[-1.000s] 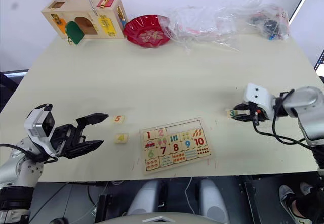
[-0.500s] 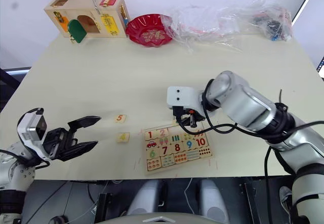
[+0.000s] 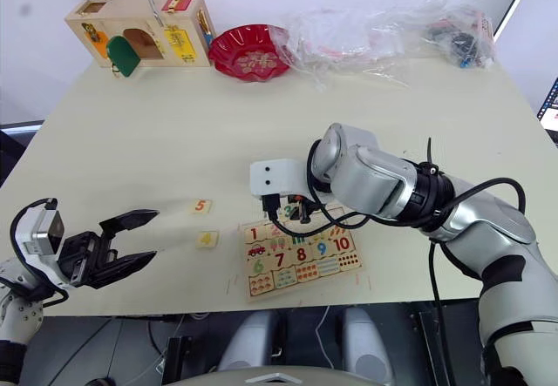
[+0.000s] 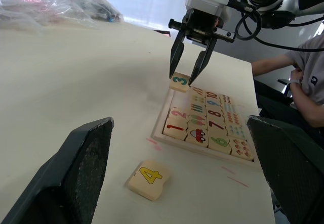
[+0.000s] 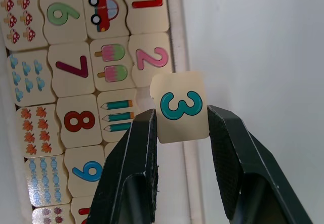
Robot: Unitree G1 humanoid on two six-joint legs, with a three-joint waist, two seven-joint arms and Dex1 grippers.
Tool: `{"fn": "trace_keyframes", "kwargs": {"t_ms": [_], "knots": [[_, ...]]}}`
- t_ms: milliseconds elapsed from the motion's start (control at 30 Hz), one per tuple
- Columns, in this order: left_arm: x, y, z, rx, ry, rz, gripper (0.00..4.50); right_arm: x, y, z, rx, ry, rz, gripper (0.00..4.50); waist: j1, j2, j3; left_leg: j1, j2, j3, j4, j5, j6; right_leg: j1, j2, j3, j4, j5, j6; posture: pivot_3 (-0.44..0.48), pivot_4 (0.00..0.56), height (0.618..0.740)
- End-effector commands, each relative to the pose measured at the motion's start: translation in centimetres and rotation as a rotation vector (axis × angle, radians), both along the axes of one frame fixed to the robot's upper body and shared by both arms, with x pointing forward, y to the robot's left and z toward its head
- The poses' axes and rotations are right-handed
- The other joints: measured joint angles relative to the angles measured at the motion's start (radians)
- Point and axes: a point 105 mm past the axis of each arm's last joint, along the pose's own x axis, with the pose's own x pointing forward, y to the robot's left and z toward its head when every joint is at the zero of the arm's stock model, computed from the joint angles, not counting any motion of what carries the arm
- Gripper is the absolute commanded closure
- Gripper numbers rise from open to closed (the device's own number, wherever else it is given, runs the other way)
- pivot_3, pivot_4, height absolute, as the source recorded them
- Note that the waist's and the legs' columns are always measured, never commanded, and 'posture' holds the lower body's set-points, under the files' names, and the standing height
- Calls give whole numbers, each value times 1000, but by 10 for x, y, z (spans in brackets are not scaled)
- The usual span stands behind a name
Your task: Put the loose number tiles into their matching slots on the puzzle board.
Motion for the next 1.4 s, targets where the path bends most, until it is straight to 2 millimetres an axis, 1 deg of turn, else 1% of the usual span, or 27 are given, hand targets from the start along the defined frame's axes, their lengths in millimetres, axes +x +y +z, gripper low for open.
{"fn": "trace_keyframes", "kwargs": {"t_ms": [33,300,533,700,1400], "knots": [[-4,2,4,5,-23,-22,0,2,2,5,-20,-49,8,3580,-1,0,0,0,0,0,0,0,0,0,0,0,0,0,0,0,150,740],[-3,4,2,7,-21,-20,0,3,7,-6,-63,-36,8,3580,-1,0,0,0,0,0,0,0,0,0,0,0,0,0,0,0,150,740],[0,1,1,5,-23,-30,0,5,7,-10,-84,-36,18,3580,0,0,0,0,0,0,0,0,0,0,0,0,0,0,0,0,150,740],[2,1,1,5,-23,-34,0,0,7,-15,-93,-20,33,3580,-2,0,0,0,0,0,0,0,0,0,0,0,0,0,0,0,150,740],[4,-8,4,-4,-36,-66,0,-3,7,-12,-104,-23,83,3580,-2,0,0,0,0,0,0,0,0,0,0,0,0,0,0,0,150,740]]}}
